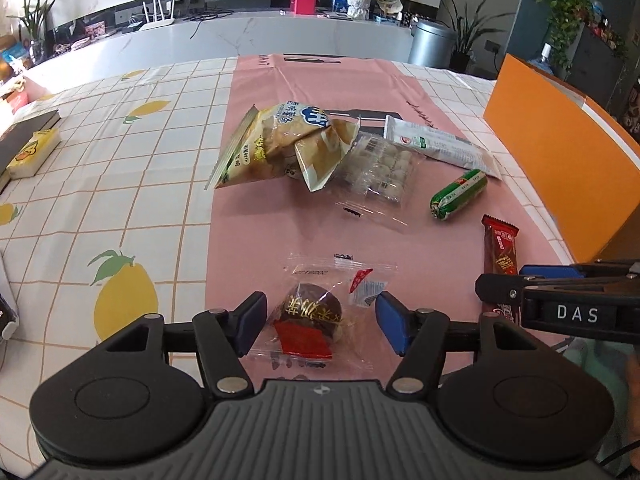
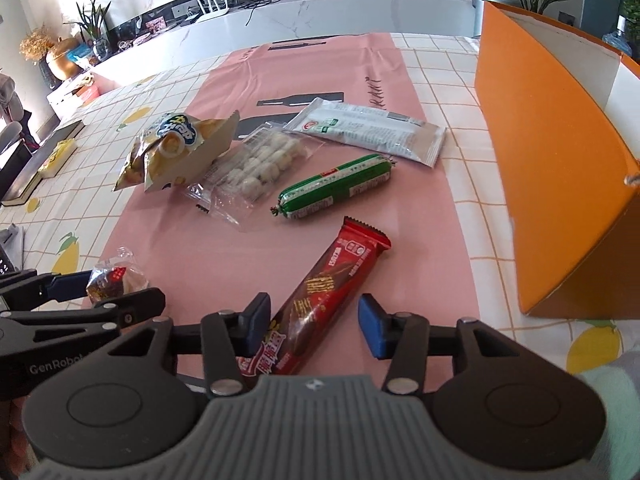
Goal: Organize snacks
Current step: 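Grasp the red chocolate bar with the right tool while the left tool grasps the wrapped pastry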
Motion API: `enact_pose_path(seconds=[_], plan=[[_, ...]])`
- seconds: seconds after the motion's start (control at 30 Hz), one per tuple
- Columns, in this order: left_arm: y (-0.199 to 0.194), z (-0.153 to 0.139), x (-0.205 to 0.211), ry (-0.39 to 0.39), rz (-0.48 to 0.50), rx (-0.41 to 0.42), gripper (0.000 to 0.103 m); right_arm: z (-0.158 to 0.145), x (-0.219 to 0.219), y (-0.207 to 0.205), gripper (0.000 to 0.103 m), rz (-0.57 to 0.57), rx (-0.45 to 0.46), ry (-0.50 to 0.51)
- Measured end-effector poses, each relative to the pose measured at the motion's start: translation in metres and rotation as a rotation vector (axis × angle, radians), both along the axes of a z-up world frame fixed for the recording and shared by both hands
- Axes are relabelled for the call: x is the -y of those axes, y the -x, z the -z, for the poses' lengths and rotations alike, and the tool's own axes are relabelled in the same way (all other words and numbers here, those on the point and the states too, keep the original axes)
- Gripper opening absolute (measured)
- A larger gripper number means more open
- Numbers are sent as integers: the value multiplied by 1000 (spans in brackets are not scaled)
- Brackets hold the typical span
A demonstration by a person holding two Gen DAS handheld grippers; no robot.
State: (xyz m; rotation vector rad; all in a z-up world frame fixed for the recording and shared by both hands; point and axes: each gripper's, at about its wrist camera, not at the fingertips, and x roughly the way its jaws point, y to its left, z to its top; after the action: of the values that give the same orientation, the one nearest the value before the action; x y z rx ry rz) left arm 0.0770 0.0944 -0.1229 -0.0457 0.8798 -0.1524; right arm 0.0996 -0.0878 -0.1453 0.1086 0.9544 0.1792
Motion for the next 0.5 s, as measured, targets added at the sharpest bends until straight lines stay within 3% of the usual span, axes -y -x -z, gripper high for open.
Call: enact_pose_path(seconds=[0.1, 0.27, 0.43, 0.5], plan=[[0, 2, 1, -4, 7, 9, 69, 1, -1, 1, 47, 2, 17, 3], [4, 4, 13, -77, 36, 41, 60, 3, -2, 1, 47, 3, 40, 15], [5, 4, 16, -80, 25, 46, 56, 3, -4, 2, 38, -5, 51, 28], [5, 4, 17, -85, 15, 47, 48, 3, -3, 2, 36, -8, 51, 26]])
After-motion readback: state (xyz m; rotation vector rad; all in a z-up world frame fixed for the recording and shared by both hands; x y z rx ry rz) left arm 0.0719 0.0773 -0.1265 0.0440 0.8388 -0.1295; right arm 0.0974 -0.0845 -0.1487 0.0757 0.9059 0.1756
